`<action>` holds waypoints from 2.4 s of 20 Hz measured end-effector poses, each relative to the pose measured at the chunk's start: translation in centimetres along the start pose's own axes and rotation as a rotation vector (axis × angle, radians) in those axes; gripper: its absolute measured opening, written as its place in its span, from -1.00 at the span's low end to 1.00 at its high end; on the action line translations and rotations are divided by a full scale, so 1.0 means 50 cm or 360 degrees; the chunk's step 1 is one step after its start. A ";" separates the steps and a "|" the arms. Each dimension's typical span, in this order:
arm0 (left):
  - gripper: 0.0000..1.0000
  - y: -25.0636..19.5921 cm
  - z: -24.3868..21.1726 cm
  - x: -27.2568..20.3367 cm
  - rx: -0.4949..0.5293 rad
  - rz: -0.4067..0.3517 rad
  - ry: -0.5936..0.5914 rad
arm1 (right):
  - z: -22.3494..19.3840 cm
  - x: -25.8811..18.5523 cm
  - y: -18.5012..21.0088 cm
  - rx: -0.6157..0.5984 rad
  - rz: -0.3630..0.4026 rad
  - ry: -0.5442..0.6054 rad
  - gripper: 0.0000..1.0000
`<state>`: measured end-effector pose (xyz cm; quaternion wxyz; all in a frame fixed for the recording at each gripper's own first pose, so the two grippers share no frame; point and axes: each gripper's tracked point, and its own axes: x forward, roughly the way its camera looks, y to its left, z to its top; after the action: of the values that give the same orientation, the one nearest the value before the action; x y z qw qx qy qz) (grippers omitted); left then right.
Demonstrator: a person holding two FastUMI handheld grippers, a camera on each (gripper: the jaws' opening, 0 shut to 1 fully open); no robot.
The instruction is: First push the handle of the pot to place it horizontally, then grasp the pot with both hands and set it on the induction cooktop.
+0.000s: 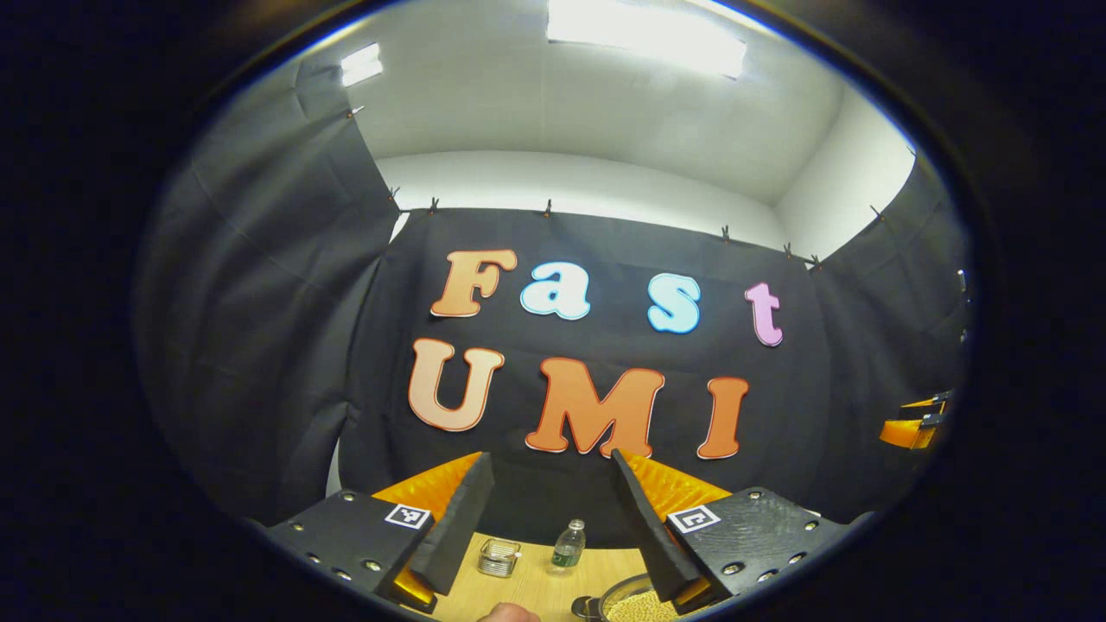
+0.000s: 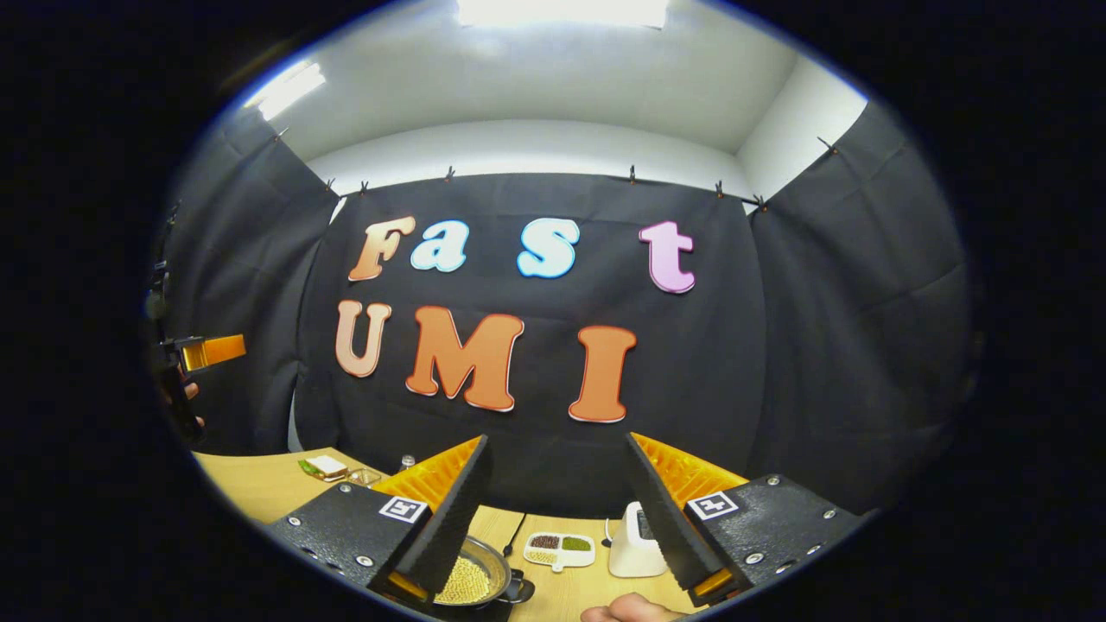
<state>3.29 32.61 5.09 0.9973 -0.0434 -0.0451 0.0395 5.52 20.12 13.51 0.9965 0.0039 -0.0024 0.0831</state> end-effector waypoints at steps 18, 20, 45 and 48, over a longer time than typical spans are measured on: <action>0.67 -0.043 0.088 -0.051 -0.0032 -0.0071 -0.0155 | 0.096 -0.084 -0.013 0.0024 -0.0005 -0.0187 0.88; 0.67 -0.044 0.090 -0.053 -0.0017 -0.0078 -0.0138 | 0.095 -0.086 -0.010 0.0020 0.0011 -0.0186 0.88; 0.68 -0.015 0.051 -0.022 0.0055 0.0055 -0.0096 | 0.062 -0.056 -0.001 0.0011 0.0084 -0.0201 0.88; 0.68 -0.022 0.052 -0.025 0.0071 0.0068 -0.0130 | 0.053 -0.051 0.003 0.0016 0.0104 -0.0197 0.89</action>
<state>1.89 31.63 7.67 0.9942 -0.0206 -0.0840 0.0635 2.99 19.84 16.16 0.9912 0.0140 -0.0637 0.1151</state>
